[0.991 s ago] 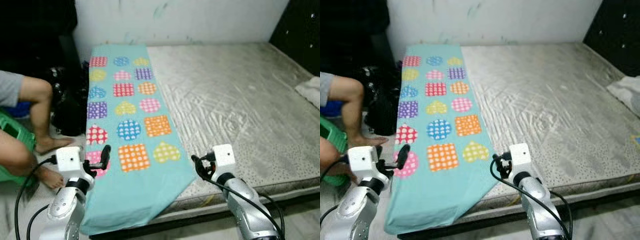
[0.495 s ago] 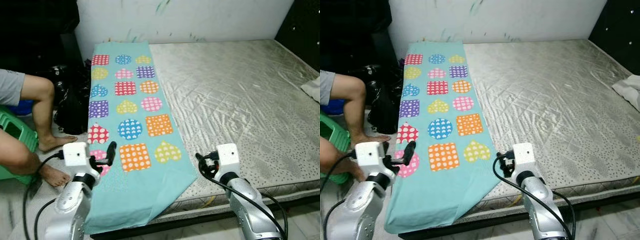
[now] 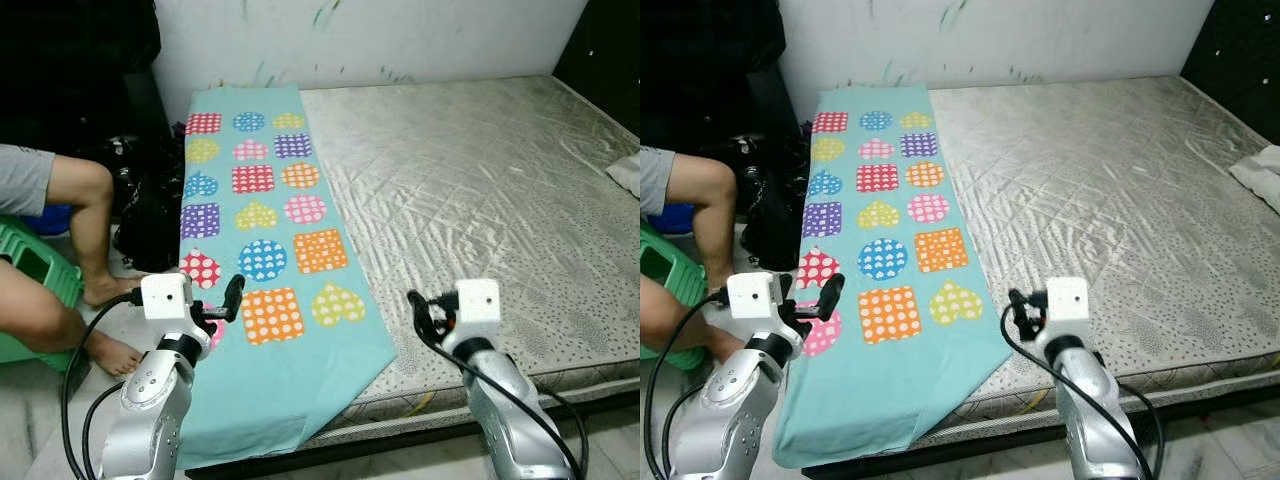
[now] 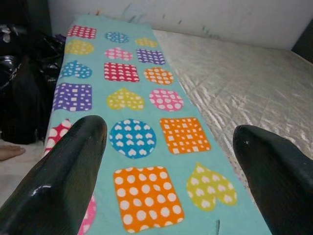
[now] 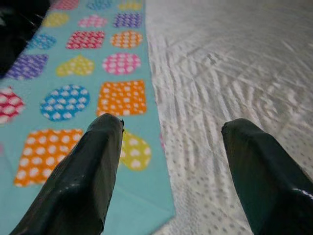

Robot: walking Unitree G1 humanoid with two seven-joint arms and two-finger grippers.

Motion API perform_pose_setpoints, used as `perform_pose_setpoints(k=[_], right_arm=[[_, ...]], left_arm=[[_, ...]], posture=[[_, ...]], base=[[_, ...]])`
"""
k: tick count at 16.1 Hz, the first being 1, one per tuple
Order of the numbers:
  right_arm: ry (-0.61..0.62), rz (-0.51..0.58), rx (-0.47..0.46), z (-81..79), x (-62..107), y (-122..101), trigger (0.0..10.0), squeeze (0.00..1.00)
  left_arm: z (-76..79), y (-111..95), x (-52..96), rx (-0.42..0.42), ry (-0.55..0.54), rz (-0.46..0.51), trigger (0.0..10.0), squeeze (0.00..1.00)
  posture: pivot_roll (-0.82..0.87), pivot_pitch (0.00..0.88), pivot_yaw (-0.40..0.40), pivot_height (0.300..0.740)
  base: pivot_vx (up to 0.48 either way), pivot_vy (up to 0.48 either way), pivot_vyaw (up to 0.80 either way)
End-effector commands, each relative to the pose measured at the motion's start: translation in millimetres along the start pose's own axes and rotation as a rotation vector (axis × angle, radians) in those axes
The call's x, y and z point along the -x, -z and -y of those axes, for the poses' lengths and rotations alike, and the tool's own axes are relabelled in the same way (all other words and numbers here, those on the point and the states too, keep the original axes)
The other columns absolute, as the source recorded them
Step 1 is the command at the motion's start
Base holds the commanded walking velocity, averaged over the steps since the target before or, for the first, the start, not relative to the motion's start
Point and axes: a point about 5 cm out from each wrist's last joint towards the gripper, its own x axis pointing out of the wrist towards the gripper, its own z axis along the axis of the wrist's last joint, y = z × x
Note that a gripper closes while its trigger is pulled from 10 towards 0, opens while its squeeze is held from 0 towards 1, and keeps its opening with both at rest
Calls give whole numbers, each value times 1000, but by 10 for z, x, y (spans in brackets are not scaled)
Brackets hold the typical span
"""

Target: Clean up the room

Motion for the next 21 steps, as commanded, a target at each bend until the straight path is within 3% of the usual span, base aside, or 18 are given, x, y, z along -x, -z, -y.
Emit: perform_pose_setpoints(k=[1,4,21], right_arm=[[-54,7,-24,-70,-36,-28,10000,0],[-141,-6,-24,-189,-47,-26,10000,0],[-186,-1,-19,-242,-33,-21,10000,0]], left_arm=[[-56,6,38,-8,-30,0,10000,0],[-102,5,66,-10,-48,2,10000,0],[-91,-8,59,-13,-45,5,10000,0]], posture=[[-129,62,-16,740],[-124,72,-21,740],[-118,74,-18,735]], base=[[0,0,0],[0,0,0],[0,0,0]])
